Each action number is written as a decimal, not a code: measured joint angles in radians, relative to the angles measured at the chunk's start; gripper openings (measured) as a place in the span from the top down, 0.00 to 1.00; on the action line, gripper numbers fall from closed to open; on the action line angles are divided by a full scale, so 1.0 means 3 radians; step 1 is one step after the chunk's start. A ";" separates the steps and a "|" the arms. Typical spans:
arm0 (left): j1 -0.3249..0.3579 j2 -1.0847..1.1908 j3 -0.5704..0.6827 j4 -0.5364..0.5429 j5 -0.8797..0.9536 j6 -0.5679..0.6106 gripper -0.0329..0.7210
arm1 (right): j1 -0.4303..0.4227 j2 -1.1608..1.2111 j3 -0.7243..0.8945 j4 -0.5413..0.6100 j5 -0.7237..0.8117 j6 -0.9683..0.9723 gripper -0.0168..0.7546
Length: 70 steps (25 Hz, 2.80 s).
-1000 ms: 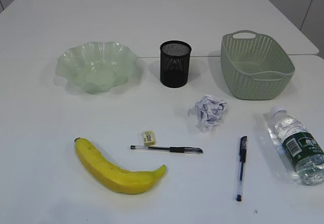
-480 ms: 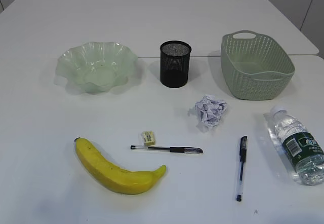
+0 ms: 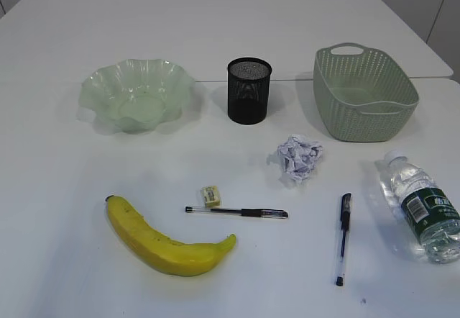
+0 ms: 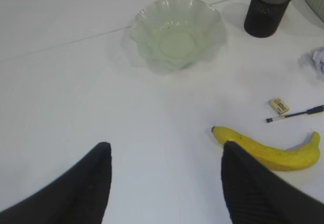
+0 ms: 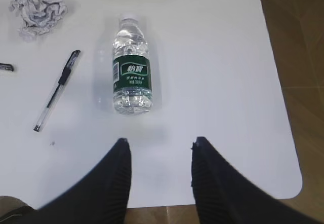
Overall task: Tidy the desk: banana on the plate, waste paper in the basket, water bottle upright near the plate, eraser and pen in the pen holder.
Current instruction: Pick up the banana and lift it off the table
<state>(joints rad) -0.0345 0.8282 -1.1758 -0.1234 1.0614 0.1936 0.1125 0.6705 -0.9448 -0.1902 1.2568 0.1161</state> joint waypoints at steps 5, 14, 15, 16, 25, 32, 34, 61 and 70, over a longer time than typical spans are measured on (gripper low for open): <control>-0.0469 0.0341 -0.0015 0.0319 0.0006 -0.0002 0.32 | 0.0000 0.0303 -0.0127 0.0037 0.0000 -0.0005 0.58; -0.1782 0.0681 -0.0017 0.1330 0.0114 -0.0002 0.32 | 0.0000 0.0589 -0.0316 0.0158 0.0000 -0.0143 0.58; -0.1919 0.0713 -0.0017 0.1424 0.0122 -0.0002 0.32 | 0.0000 0.0602 -0.0316 0.0173 0.0000 -0.0177 0.58; -0.2081 0.0747 -0.0017 0.1537 0.0140 -0.0002 0.32 | 0.0000 0.0602 -0.0316 0.0184 0.0000 -0.0200 0.58; -0.2928 0.1082 -0.0023 0.1943 0.0180 -0.0022 0.32 | 0.0000 0.0602 -0.0316 0.0364 0.0000 -0.0337 0.58; -0.2965 0.1226 -0.0023 0.1959 0.0121 -0.0022 0.32 | 0.0000 0.0602 -0.0316 0.0411 0.0000 -0.0387 0.58; -0.2965 0.1290 -0.0009 0.1963 0.0104 -0.0022 0.32 | 0.0000 0.0602 -0.0316 0.0411 0.0000 -0.0387 0.58; -0.2965 0.2818 0.0004 0.1759 -0.0433 -0.0022 0.32 | 0.0000 0.0602 -0.0316 0.0411 0.0000 -0.0387 0.58; -0.2965 0.3070 0.0004 0.1575 -0.0419 0.0051 0.32 | 0.0000 0.0602 -0.0316 0.0283 0.0000 -0.0387 0.58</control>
<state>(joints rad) -0.9239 1.7492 -1.1747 0.3492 0.9356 0.2089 0.1125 0.8512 -1.0396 -0.1052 1.2568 0.0000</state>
